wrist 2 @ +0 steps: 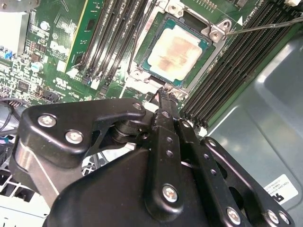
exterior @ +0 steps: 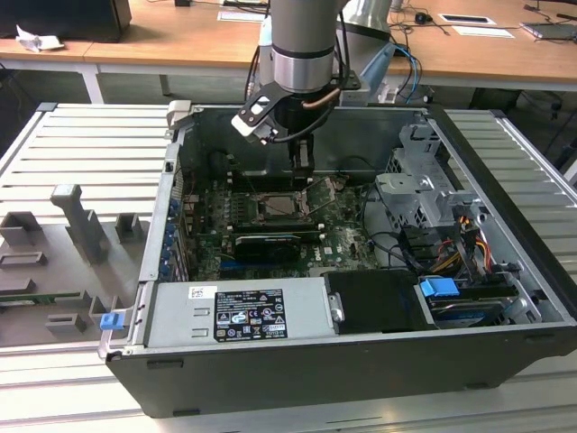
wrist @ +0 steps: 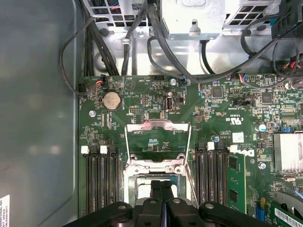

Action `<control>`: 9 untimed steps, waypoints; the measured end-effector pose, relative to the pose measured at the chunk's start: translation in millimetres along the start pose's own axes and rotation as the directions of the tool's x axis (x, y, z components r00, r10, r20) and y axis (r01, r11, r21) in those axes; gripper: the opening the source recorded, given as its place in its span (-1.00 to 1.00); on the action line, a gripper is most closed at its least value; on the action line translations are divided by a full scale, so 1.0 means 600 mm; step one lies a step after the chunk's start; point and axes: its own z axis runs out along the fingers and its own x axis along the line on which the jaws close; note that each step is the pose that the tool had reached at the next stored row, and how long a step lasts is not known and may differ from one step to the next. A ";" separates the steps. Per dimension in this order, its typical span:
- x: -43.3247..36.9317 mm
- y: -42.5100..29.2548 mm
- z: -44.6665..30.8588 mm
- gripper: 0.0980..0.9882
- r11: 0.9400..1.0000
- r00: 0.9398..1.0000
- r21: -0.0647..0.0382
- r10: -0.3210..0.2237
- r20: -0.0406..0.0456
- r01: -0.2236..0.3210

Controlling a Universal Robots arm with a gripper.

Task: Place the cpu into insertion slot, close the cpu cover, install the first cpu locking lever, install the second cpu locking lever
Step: 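Close the cpu cover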

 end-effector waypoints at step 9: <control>0.000 0.004 0.000 -0.98 1.000 1.000 0.000 0.000 0.000 0.000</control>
